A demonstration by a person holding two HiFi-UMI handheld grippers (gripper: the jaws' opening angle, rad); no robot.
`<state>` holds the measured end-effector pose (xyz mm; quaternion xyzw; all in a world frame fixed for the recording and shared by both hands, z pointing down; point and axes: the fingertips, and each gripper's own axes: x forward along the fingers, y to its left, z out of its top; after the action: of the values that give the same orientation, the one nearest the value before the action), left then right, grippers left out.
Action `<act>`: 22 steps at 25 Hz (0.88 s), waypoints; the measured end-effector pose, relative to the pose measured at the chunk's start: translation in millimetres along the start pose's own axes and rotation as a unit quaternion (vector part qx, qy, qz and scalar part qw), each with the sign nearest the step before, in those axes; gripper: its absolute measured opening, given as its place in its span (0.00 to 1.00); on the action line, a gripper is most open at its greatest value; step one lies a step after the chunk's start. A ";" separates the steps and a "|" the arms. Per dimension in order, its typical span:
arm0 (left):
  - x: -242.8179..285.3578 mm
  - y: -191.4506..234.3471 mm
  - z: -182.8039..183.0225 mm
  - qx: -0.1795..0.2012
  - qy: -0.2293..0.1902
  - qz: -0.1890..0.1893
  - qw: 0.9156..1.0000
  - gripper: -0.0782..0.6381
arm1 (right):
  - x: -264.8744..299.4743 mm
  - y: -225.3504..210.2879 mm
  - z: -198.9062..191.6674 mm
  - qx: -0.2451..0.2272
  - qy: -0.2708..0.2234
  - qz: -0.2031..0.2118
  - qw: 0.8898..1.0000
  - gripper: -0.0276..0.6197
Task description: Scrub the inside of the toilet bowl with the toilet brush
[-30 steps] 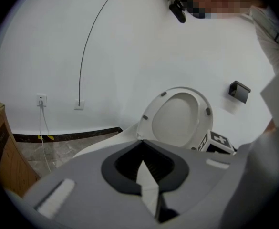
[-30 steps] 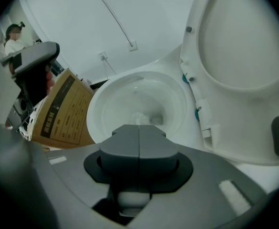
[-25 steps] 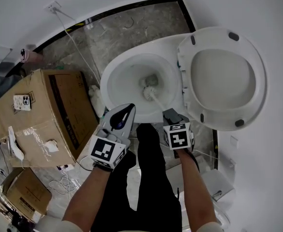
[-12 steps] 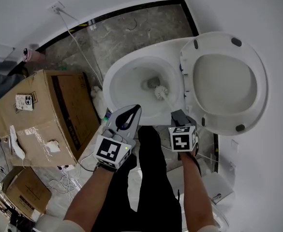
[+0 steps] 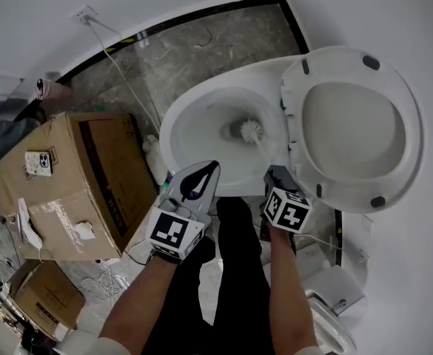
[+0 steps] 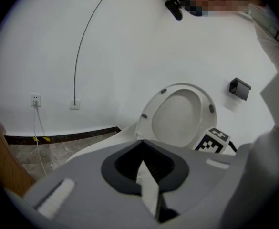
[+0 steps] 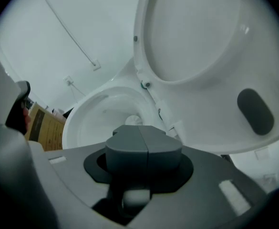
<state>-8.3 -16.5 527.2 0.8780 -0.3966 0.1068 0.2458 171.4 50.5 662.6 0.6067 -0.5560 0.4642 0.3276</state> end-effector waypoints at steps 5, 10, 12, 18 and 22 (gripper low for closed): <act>4.2 10.6 -10.8 -0.001 0.002 0.004 1.000 0.12 | 20.1 8.1 0.8 -0.003 -0.011 0.002 1.000 0.30; 5.5 20.7 -18.1 -0.008 0.004 0.012 1.000 0.12 | 32.4 35.5 9.0 -0.070 -0.005 0.014 0.997 0.30; 5.5 21.1 -16.2 -0.009 0.000 0.011 1.000 0.12 | 34.7 51.0 10.8 -0.102 -0.001 0.019 0.995 0.30; 1.7 28.9 -14.1 -0.017 0.001 0.017 1.000 0.12 | 42.5 72.0 -15.4 -0.156 0.037 0.021 0.987 0.30; 1.2 37.9 -25.1 -0.008 0.003 0.021 1.000 0.12 | 52.8 55.2 -34.7 -0.157 0.058 0.007 0.986 0.30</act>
<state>-35.7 -25.7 562.3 0.8671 -0.4150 0.1115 0.2521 107.9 53.4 717.4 0.5159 -0.6064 0.4075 0.4474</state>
